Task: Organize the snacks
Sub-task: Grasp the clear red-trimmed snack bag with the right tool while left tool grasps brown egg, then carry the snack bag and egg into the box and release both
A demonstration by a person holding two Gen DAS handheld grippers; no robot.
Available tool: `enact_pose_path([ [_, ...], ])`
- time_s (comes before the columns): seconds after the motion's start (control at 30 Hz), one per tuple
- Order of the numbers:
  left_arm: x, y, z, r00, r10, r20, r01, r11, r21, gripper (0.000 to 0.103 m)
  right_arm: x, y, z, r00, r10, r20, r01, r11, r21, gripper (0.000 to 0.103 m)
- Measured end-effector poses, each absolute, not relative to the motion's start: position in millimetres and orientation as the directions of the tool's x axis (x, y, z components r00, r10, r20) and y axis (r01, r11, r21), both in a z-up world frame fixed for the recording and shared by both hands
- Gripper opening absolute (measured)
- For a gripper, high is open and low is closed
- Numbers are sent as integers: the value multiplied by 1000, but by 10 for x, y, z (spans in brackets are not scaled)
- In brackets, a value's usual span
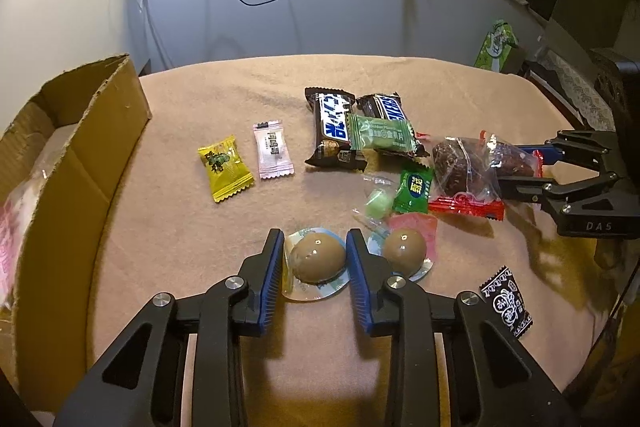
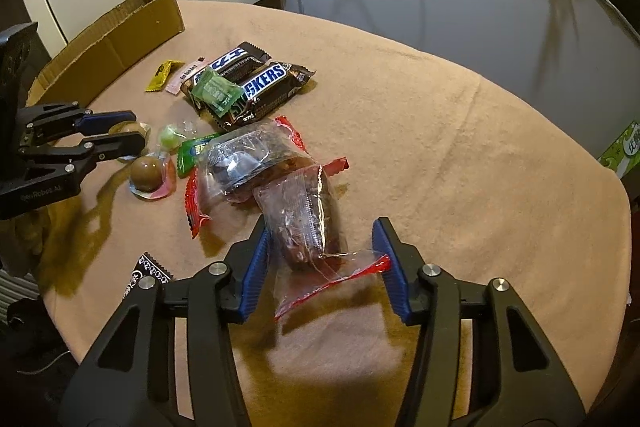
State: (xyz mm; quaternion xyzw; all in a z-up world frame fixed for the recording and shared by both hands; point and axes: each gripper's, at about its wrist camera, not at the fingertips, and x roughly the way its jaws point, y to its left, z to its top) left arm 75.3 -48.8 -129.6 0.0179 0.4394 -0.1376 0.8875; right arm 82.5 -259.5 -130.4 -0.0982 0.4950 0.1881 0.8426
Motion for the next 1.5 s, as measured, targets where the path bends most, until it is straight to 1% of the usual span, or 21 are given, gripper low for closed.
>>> enact_pose_path([
  [0.1,739,-483,-1298,577,-230,-783,262,961,-90,30,805,-2596,-1289,441,223,-869,-411,911,26,50],
  [0.17,735,-475,-1310,578,-228,-783,264,961,-84,33,785,-2601,-1288,440,220,-871,-410,912,23,50],
  [0.2,740,-467,-1321,575,-223,-787,258,962,-84,38,777,-2606,-1287,442,218,-870,-409,912,21,50],
  [0.3,721,-455,-1344,575,-224,-787,258,962,-86,40,763,-2615,-1269,447,221,-867,-402,915,26,47],
  [0.37,707,-474,-1346,581,-213,-786,260,963,-68,40,758,-2599,-1263,451,225,-864,-401,916,29,47],
  [0.4,704,-481,-1344,581,-213,-785,263,963,-67,35,752,-2597,-1256,453,226,-862,-401,916,29,47],
  [0.53,691,-456,-1323,579,-228,-783,256,962,-91,30,725,-2606,-1232,463,227,-857,-396,918,29,46],
  [0.73,646,-427,-1278,593,-226,-773,243,965,-95,29,689,-2646,-1151,480,231,-846,-384,923,34,44],
  [1.0,531,-328,-1115,631,-235,-740,234,966,-107,29,634,-2616,-1016,504,237,-830,-380,925,33,37],
  [1.23,483,-167,-963,663,-235,-710,217,969,-119,29,634,-2489,-853,533,235,-813,-390,921,10,35],
  [1.5,387,129,-716,720,-223,-657,183,975,-130,29,662,-2230,-549,552,299,-779,-436,899,36,35],
])
